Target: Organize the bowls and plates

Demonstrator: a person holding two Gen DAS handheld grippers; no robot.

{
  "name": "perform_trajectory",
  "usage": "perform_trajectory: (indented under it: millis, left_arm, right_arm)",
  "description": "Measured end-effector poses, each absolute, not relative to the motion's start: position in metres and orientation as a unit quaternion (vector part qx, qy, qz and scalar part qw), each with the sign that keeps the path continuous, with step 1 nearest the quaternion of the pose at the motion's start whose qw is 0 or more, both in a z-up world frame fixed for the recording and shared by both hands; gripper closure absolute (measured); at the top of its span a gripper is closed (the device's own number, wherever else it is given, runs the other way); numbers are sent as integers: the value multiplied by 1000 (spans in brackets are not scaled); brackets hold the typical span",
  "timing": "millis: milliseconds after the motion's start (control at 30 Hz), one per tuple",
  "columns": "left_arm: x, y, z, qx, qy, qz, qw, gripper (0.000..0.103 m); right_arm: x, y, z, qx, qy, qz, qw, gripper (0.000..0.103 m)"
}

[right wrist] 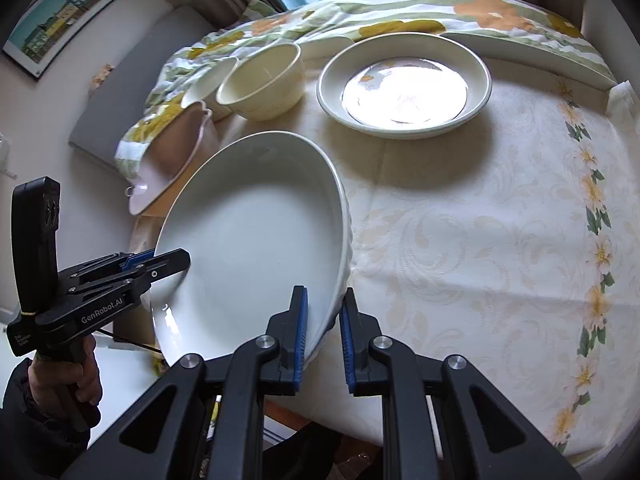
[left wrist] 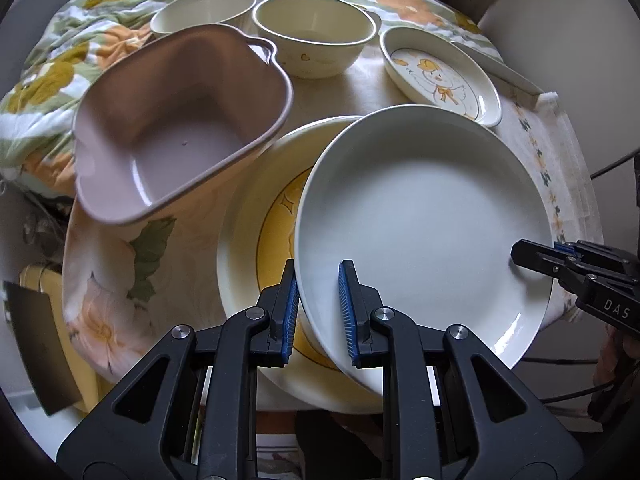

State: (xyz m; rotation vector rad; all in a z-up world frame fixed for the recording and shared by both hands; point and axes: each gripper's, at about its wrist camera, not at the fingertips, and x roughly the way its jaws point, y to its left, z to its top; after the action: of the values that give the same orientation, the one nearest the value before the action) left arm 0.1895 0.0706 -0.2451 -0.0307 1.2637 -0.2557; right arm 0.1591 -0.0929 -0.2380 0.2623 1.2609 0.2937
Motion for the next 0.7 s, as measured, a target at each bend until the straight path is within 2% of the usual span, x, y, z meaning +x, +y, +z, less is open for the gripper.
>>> perform_trajectory:
  millis: [433,700]
  left_arm:
    - [197,77,-264,-5,597,-124,793,86]
    - [194,65,-262,40,585,-108,803,86]
  right_arm:
    - [160,-82,-241,125,589,97,793,89]
    - [160,-71,-239,78,590,80,800,89]
